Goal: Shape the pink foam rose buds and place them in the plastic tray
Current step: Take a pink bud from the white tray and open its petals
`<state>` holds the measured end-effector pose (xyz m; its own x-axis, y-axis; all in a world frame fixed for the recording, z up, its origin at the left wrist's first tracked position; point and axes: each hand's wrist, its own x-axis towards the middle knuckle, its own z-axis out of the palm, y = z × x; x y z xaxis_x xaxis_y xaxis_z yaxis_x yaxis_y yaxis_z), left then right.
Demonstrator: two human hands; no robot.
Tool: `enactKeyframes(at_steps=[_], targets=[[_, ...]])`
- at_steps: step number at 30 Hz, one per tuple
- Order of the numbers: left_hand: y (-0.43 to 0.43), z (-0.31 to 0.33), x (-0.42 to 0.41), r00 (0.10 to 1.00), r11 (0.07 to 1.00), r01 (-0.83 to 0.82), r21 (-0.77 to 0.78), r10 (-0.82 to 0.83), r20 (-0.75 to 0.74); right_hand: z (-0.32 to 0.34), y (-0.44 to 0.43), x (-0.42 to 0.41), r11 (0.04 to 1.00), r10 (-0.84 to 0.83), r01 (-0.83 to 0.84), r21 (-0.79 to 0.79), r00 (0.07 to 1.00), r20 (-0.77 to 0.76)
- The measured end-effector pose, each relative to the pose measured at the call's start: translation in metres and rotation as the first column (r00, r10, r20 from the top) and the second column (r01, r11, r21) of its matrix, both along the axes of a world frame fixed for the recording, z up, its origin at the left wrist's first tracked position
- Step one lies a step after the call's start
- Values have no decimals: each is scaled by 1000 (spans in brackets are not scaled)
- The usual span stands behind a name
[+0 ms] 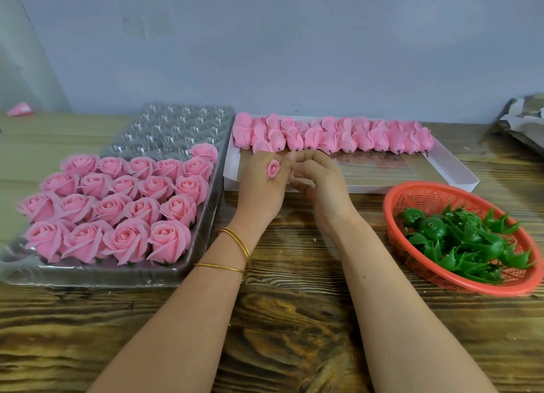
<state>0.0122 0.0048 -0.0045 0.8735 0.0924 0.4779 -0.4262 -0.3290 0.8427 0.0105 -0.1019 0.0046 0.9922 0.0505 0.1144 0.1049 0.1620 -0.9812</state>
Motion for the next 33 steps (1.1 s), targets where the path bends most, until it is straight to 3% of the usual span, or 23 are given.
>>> enactKeyframes(at_steps=[4, 10, 33], targets=[[0, -6, 3, 998, 998, -16, 59, 19, -54, -2, 1, -1, 999, 48, -48, 13, 998, 28], [-1, -6, 1, 1000, 996, -6, 84, 6, -1, -3, 3, -2, 998, 54, -52, -33, 997, 54], [-2, -3, -4, 999, 997, 26, 70, -27, 23, -2, 5, -4, 995, 25, -23, -98, 1000, 17]])
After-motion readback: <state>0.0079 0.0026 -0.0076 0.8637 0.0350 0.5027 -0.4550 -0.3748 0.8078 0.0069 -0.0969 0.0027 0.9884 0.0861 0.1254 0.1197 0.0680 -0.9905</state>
